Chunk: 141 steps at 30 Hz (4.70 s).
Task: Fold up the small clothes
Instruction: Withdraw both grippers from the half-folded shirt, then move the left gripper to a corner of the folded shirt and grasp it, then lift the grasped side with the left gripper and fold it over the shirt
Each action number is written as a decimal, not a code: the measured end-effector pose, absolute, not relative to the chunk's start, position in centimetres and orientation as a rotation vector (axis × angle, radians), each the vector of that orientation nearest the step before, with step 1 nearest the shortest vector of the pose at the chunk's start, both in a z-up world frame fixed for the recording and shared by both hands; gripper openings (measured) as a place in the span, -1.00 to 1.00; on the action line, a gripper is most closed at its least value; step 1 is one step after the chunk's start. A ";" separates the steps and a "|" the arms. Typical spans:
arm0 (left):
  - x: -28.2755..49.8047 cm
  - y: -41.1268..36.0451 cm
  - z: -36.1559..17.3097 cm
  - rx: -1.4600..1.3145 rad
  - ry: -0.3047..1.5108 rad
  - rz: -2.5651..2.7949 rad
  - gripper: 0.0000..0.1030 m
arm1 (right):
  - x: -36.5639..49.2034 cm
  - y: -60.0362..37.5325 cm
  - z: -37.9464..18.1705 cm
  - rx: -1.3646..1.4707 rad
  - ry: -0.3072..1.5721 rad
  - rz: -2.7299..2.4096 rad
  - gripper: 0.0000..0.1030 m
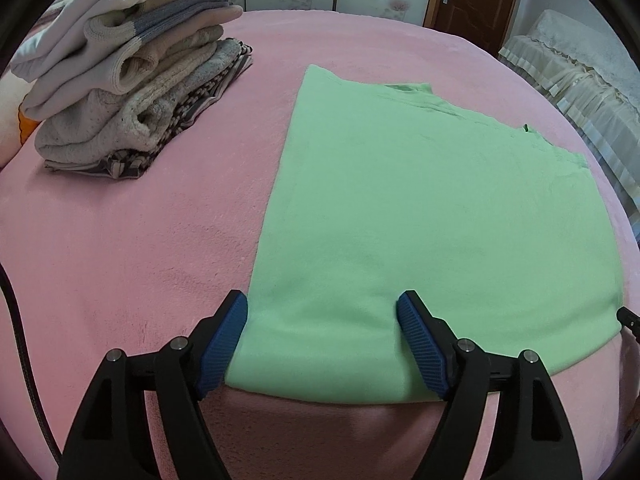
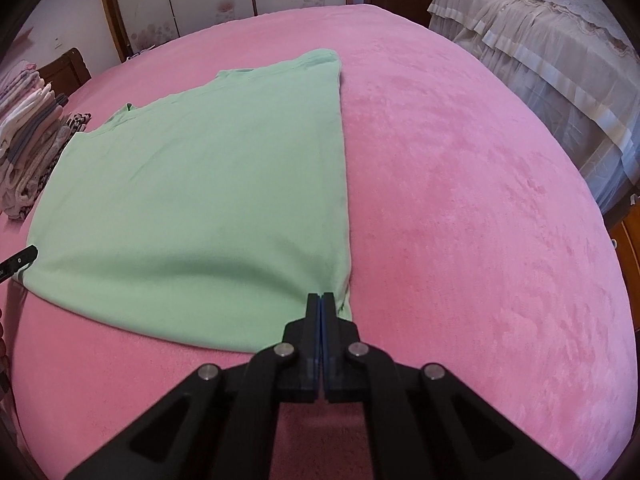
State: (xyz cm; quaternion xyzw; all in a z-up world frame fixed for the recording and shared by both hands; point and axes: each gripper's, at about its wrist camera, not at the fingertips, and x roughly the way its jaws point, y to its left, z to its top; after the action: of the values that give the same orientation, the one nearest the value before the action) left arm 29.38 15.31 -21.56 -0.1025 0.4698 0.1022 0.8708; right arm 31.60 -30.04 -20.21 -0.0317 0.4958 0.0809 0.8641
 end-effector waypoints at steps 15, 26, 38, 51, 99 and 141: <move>26.3 14.4 -14.1 -0.319 0.968 0.217 0.68 | 29.5 -28.5 -14.9 0.023 1.039 0.174 -0.94; 24.7 10.6 -8.9 -0.226 0.935 0.195 0.70 | 27.6 -23.6 -9.3 0.017 0.953 0.256 -0.94; 25.4 10.2 -12.4 -0.382 0.989 0.212 0.82 | 29.1 -15.7 -10.8 -0.021 0.944 0.346 -0.94; 22.4 15.1 -22.2 -0.896 0.979 0.218 0.81 | 33.8 -11.6 -16.0 -0.028 0.952 0.346 -0.94; 30.4 10.7 -14.0 -0.499 0.652 0.224 -0.86 | 41.8 -9.4 -19.5 -0.035 1.075 0.447 -0.94; 25.9 -13.8 -14.8 0.093 0.787 -0.296 0.11 | 35.5 -35.3 -15.5 0.278 1.008 0.362 -0.70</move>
State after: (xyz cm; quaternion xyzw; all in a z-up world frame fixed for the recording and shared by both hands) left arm 25.92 -13.80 -14.77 0.0453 0.3819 -0.1435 0.9119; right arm 35.47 -35.32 -15.48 0.1318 0.4785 0.1717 0.8510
